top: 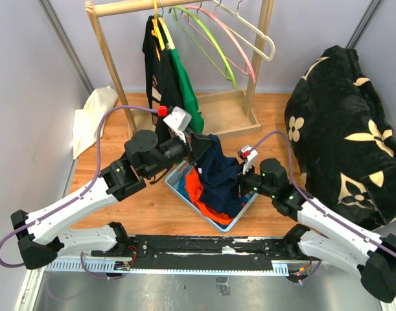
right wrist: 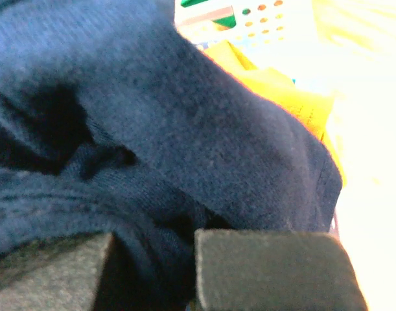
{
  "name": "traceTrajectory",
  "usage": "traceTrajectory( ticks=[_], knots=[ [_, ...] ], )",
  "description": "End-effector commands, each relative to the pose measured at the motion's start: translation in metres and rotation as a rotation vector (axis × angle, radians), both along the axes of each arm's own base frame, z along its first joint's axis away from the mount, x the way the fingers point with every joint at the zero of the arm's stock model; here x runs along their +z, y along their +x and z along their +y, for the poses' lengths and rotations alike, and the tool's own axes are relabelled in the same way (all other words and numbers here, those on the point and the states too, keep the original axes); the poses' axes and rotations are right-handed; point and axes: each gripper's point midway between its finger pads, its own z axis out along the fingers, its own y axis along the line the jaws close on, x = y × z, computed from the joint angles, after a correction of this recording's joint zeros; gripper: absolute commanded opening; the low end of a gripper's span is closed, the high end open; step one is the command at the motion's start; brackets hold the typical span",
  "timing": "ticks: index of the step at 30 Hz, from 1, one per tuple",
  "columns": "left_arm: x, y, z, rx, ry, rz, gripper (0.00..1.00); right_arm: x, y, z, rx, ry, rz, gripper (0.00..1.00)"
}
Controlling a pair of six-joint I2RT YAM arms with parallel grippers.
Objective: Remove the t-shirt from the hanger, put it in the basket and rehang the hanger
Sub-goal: Place the T-shirt in the bin.
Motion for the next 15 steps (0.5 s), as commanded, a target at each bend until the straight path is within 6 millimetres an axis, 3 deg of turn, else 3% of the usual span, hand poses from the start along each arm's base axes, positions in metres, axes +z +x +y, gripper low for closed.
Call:
traceTrajectory(
  ticks=[1, 9, 15],
  knots=[
    [-0.005, -0.003, 0.003, 0.033, -0.039, -0.006, 0.01, -0.027, 0.002, 0.005, -0.016, -0.054, 0.033, 0.01],
    [-0.06, -0.012, -0.004, 0.025, 0.002, 0.067, 0.0, -0.077, 0.0, 0.006, -0.032, -0.185, 0.109, 0.01],
    [-0.082, -0.02, -0.011, 0.014, 0.016, 0.097, 0.01, -0.095, -0.007, 0.014, 0.014, -0.248, 0.152, 0.04]
  ],
)
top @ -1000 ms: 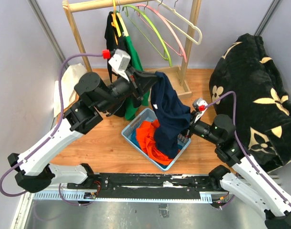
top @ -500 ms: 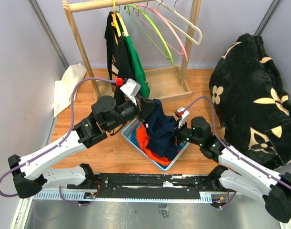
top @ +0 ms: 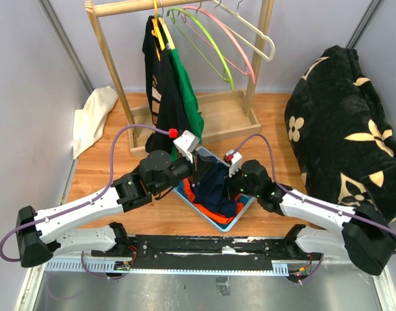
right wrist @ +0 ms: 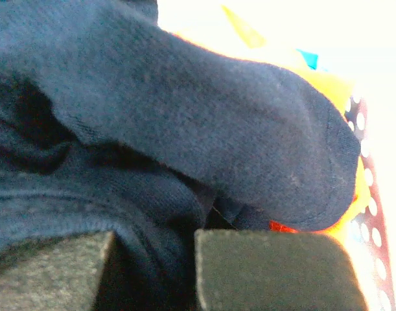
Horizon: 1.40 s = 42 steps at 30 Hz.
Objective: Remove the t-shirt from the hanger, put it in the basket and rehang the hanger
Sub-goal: Place the T-shirt in the bin.
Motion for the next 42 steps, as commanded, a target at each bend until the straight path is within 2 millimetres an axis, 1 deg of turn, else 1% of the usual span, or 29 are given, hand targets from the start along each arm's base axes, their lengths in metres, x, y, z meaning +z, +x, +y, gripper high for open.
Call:
traceTrajectory(
  ticks=[1, 3, 5, 9, 12, 16, 19, 23, 27, 29, 31, 33, 35, 39, 42],
  knots=[
    [0.011, -0.004, -0.004, 0.011, -0.07, -0.016, 0.01, -0.034, -0.015, -0.008, 0.024, -0.132, 0.079, 0.08],
    [0.007, -0.005, -0.004, 0.011, -0.064, -0.012, 0.0, -0.028, -0.014, -0.007, 0.032, -0.131, 0.068, 0.14],
    [0.003, -0.006, -0.005, 0.011, -0.054, -0.006, 0.0, -0.02, -0.014, -0.007, 0.035, -0.127, 0.05, 0.27],
    [-0.007, -0.009, -0.007, 0.012, -0.035, 0.007, 0.01, 0.002, -0.013, -0.015, 0.02, -0.121, 0.0, 0.43],
    [-0.014, -0.01, -0.007, 0.016, -0.029, 0.017, 0.01, 0.023, -0.015, -0.026, 0.007, -0.125, -0.05, 0.5],
    [-0.021, -0.009, -0.008, 0.021, -0.029, 0.026, 0.0, 0.054, -0.024, -0.044, -0.007, -0.108, -0.11, 0.61],
    [-0.022, -0.008, -0.012, 0.013, -0.03, 0.028, 0.0, 0.068, -0.033, -0.056, -0.014, -0.1, -0.131, 0.64],
    [-0.028, -0.008, -0.019, -0.001, -0.014, 0.034, 0.01, 0.085, -0.041, -0.067, -0.046, -0.047, -0.148, 0.64],
    [-0.039, -0.01, -0.024, -0.013, 0.005, 0.051, 0.0, 0.115, -0.039, -0.085, -0.137, -0.011, -0.198, 0.64],
    [-0.049, -0.013, -0.026, -0.025, 0.017, 0.064, 0.0, 0.136, -0.035, -0.091, -0.182, 0.031, -0.248, 0.64],
    [-0.061, -0.015, -0.028, -0.036, 0.021, 0.083, 0.0, 0.156, -0.028, -0.097, -0.232, 0.069, -0.303, 0.66],
    [-0.075, -0.02, -0.031, -0.054, 0.022, 0.108, 0.0, 0.174, -0.021, -0.103, -0.282, 0.099, -0.36, 0.67],
    [-0.093, -0.025, -0.033, -0.069, 0.024, 0.136, 0.01, 0.191, -0.013, -0.109, -0.333, 0.119, -0.413, 0.68],
    [-0.138, -0.033, -0.037, -0.088, 0.056, 0.195, 0.0, 0.224, -0.001, -0.118, -0.42, 0.175, -0.513, 0.71],
    [-0.165, -0.036, -0.04, -0.098, 0.092, 0.229, 0.01, 0.246, 0.007, -0.119, -0.448, 0.212, -0.587, 0.75]
  ],
)
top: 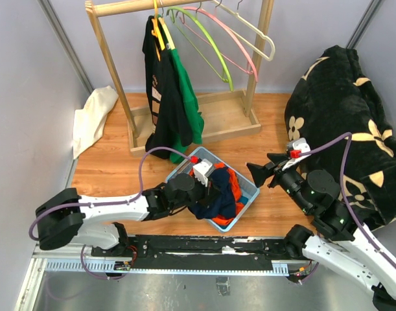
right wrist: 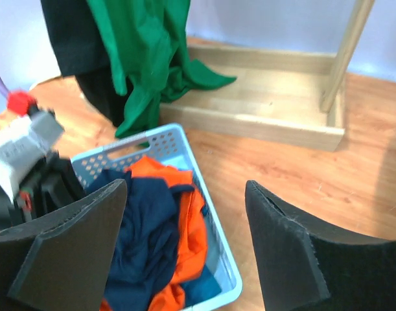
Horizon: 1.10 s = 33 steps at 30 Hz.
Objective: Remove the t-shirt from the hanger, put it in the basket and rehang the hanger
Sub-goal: Place the T-shirt in the bin.
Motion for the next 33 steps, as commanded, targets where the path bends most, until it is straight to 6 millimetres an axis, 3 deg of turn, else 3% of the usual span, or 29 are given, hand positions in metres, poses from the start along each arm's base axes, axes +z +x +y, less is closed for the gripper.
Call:
traceTrajectory(
  ticks=[1, 10, 16, 19, 26, 33],
  knots=[
    [-0.028, -0.007, -0.01, -0.023, -0.002, 0.044, 0.01, 0.054, 0.015, -0.008, -0.086, 0.077, -0.166, 0.76],
    [-0.076, -0.007, -0.016, -0.012, 0.081, 0.125, 0.01, 0.079, 0.02, -0.001, -0.071, 0.079, -0.215, 0.78],
    [-0.083, -0.007, -0.018, -0.007, 0.109, 0.151, 0.01, 0.091, 0.018, -0.004, -0.071, 0.083, -0.245, 0.79],
    [-0.074, -0.006, -0.017, -0.003, 0.109, 0.144, 0.01, 0.099, 0.017, -0.005, -0.073, 0.087, -0.264, 0.81],
    [-0.032, -0.003, -0.017, -0.002, 0.082, 0.107, 0.49, 0.111, 0.02, -0.001, -0.068, 0.088, -0.291, 0.81],
    [0.029, -0.01, -0.02, -0.044, -0.012, 0.051, 0.67, 0.119, 0.023, 0.003, -0.065, 0.088, -0.307, 0.82]
  ],
)
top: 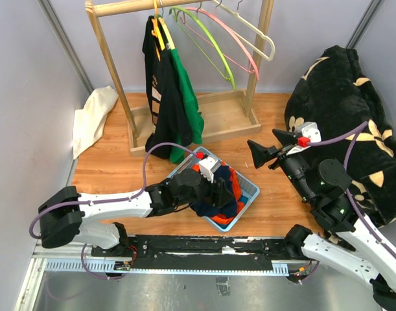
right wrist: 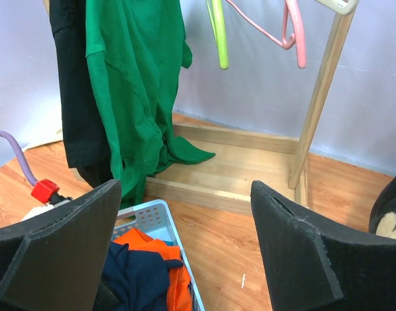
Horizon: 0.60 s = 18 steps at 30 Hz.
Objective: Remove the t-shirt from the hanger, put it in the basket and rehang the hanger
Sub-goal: Place the T-shirt in the bin.
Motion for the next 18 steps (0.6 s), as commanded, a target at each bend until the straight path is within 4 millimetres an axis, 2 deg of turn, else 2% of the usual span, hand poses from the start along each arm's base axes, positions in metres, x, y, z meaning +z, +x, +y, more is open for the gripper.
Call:
traceTrajectory(
  ticks=[1, 11, 14, 18],
  knots=[
    [0.03, -0.003, 0.005, -0.017, 0.001, -0.037, 0.69, 0.03, -0.003, 0.0, 0.008, 0.04, -0.07, 0.82],
    [0.104, -0.017, 0.015, -0.053, -0.133, -0.115, 0.7, 0.039, 0.002, 0.004, 0.006, 0.025, -0.09, 0.82],
    [0.118, -0.017, 0.022, -0.043, -0.159, -0.134, 0.7, 0.042, 0.004, 0.008, 0.012, 0.02, -0.092, 0.82],
    [0.124, -0.02, 0.022, -0.065, -0.156, -0.144, 0.72, 0.043, 0.006, 0.014, 0.026, 0.015, -0.091, 0.82]
  ],
)
